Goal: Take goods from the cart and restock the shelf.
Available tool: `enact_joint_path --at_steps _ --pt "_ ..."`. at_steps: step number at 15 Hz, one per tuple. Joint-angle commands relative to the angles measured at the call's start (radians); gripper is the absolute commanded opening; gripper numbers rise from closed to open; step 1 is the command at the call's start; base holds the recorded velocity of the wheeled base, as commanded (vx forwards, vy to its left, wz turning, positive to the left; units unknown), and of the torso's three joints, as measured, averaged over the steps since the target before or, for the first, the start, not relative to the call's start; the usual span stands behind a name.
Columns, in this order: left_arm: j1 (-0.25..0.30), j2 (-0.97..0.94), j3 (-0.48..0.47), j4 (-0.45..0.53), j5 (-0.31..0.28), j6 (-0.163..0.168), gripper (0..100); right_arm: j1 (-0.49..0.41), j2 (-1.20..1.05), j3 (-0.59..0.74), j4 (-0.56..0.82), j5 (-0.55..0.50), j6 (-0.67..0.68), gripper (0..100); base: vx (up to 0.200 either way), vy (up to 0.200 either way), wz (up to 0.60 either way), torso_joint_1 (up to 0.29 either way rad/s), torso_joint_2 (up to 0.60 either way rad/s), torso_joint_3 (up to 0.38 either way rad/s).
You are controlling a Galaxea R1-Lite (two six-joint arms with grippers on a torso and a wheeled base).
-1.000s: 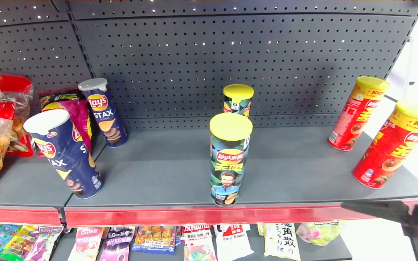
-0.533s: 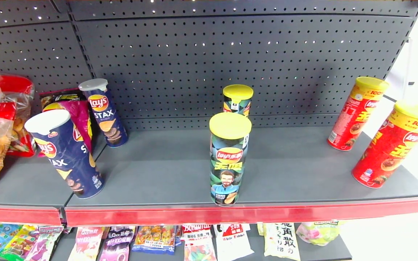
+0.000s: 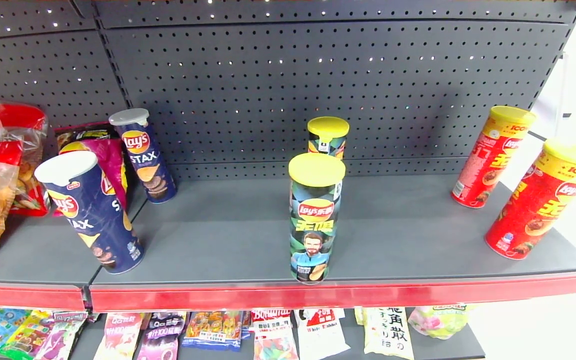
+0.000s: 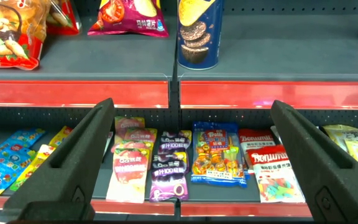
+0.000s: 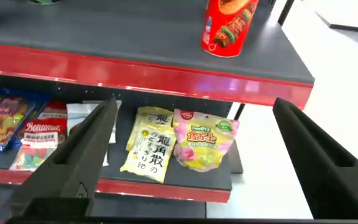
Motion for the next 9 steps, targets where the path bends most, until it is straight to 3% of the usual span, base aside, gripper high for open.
enact_joint_path --at_steps 1,4,6,8,9 --pt "0.000 0.000 0.000 0.000 0.001 0.000 100 0.000 -0.006 -0.001 -0.001 0.001 0.002 100 0.000 0.000 0.00 0.000 0.00 0.000" --pt "0.000 0.000 0.000 0.000 0.001 0.000 100 0.000 -0.006 0.002 0.001 0.016 0.056 100 0.000 0.000 0.00 0.000 0.00 0.000" --pt "0.000 0.000 0.000 0.000 0.001 0.000 100 0.000 -0.008 0.002 -0.011 0.124 0.055 100 0.000 0.000 0.00 0.000 0.00 0.000" --pt "0.000 0.000 0.000 0.000 0.001 0.000 100 0.000 -0.008 0.002 0.005 0.355 0.121 100 0.000 0.000 0.00 0.000 0.00 0.000" --pt "0.000 0.000 0.000 0.000 0.001 0.000 100 0.006 -0.003 0.001 0.008 0.383 0.141 100 0.000 0.000 0.00 0.000 0.00 0.000"
